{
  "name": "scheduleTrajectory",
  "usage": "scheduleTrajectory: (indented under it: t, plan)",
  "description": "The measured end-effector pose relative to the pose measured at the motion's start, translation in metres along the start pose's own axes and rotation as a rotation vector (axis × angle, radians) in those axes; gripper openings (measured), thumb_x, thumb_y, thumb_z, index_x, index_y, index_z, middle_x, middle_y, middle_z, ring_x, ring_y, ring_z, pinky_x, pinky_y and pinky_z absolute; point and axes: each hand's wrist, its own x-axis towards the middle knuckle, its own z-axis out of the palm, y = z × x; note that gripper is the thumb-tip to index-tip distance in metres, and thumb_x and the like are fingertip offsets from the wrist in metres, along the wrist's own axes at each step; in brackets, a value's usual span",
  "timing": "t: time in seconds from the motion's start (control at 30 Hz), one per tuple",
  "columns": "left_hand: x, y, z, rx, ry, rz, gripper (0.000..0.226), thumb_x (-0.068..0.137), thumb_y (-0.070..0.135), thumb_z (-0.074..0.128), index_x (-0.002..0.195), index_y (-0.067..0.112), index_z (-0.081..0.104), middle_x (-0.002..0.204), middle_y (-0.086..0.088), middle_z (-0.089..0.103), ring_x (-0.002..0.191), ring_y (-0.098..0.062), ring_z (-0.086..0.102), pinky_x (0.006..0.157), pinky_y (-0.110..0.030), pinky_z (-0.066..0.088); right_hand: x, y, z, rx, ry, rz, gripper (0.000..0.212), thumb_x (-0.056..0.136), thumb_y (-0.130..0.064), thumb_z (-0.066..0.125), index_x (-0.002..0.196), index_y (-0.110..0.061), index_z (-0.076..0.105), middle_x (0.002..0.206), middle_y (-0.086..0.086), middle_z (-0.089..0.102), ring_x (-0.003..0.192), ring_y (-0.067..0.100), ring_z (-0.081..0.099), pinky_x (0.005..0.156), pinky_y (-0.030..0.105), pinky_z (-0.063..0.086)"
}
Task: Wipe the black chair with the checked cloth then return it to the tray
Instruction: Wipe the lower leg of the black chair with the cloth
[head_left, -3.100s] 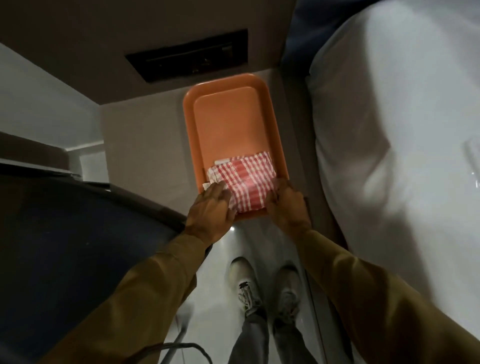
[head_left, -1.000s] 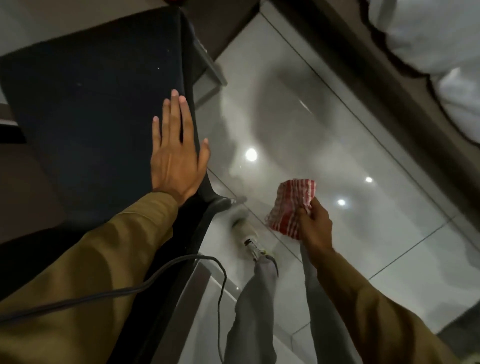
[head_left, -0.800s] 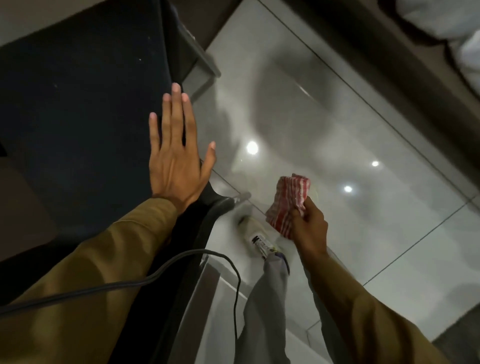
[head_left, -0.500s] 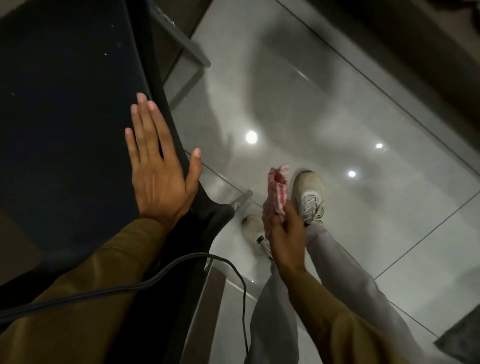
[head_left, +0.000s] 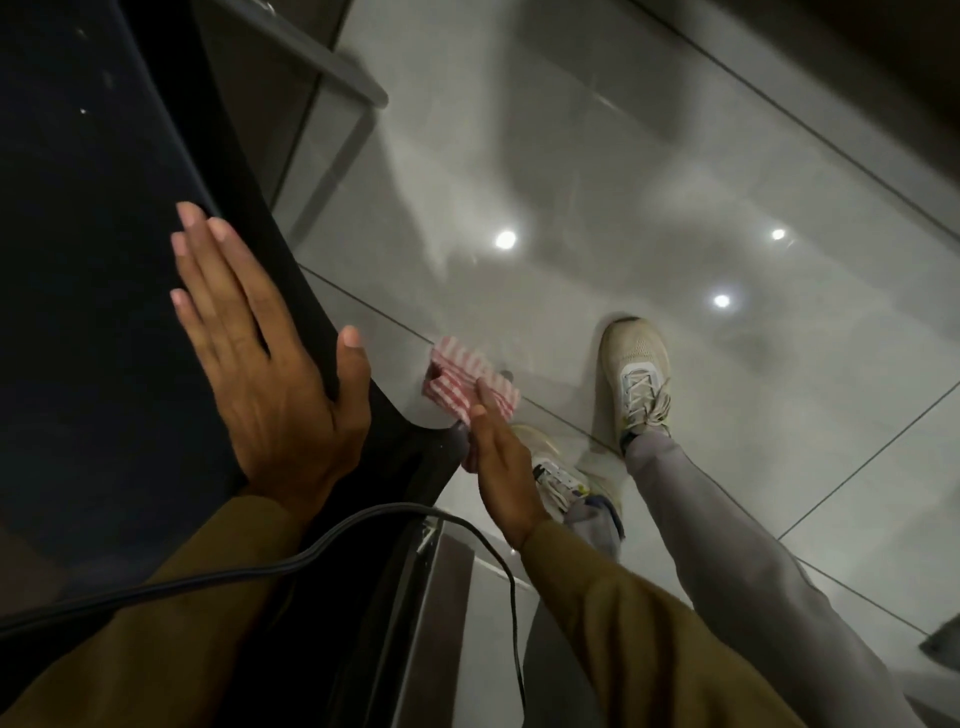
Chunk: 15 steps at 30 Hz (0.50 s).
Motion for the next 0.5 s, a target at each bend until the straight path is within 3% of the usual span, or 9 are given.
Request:
scheduleTrajectory:
  t: [0.07,0.13,0.23,0.33,0.4,0.5]
  plan:
    - [-0.001,-0.002,0.002,-0.005,0.008,0.004,0.088,0.11,0.051,0.029,0.169,-0.012,0.014,0.178,-0.036,0.016,0.169,-0.049,0.015,0.141,-0.06,0.012,0.019,0.011,0.0,-0.007,0.042,0.053,0.049,0.112,-0.037,0.035,0.161,-0.029,0.033,0.15,0.004,0.056,0.132,0.019,0.058,0.11,0.045,0.052]
    - [0.0,-0.004,0.004,-0.009,0.03,0.011,0.088,0.11,0.054,0.027,0.17,-0.01,0.014,0.178,-0.035,0.016,0.17,-0.048,0.015,0.141,-0.057,0.012,0.037,0.016,0.0,-0.027,0.064,0.096,0.051,0.112,-0.038,0.033,0.161,-0.025,0.031,0.159,0.007,0.047,0.143,0.029,0.049,0.118,0.054,0.043]
    - [0.0,-0.007,0.007,-0.007,0.044,0.023,0.088,0.11,0.056,0.025,0.171,-0.006,0.013,0.179,-0.032,0.016,0.171,-0.044,0.014,0.142,-0.054,0.01,0.05,0.013,0.0,-0.062,0.068,0.169,0.053,0.112,-0.041,0.03,0.162,-0.024,0.03,0.161,0.009,0.044,0.146,0.03,0.045,0.121,0.05,0.04]
    - [0.0,-0.009,0.007,-0.021,0.04,0.019,0.086,0.11,0.055,0.028,0.173,0.0,0.01,0.181,-0.028,0.013,0.174,-0.037,0.007,0.142,-0.052,0.009,0.027,-0.004,-0.004,0.032,0.05,0.189,0.049,0.111,-0.043,0.034,0.153,-0.022,0.047,0.148,0.009,0.058,0.133,0.025,0.056,0.097,0.026,0.051]
    - [0.001,-0.009,0.008,-0.013,0.032,0.017,0.086,0.109,0.055,0.029,0.174,0.002,0.009,0.182,-0.025,0.011,0.174,-0.031,0.004,0.142,-0.053,0.009,-0.007,-0.017,-0.009,0.035,0.02,0.182,0.045,0.109,-0.048,0.038,0.133,-0.024,0.067,0.131,0.003,0.07,0.127,0.02,0.063,0.105,0.031,0.05]
    - [0.001,-0.008,0.007,-0.003,0.016,0.014,0.087,0.109,0.056,0.029,0.175,0.004,0.007,0.183,-0.023,0.01,0.174,-0.035,0.008,0.142,-0.055,0.011,-0.053,-0.035,-0.013,0.055,-0.064,0.112,0.032,0.105,-0.053,0.042,0.113,-0.052,0.073,0.118,-0.024,0.074,0.12,-0.003,0.065,0.113,0.029,0.045]
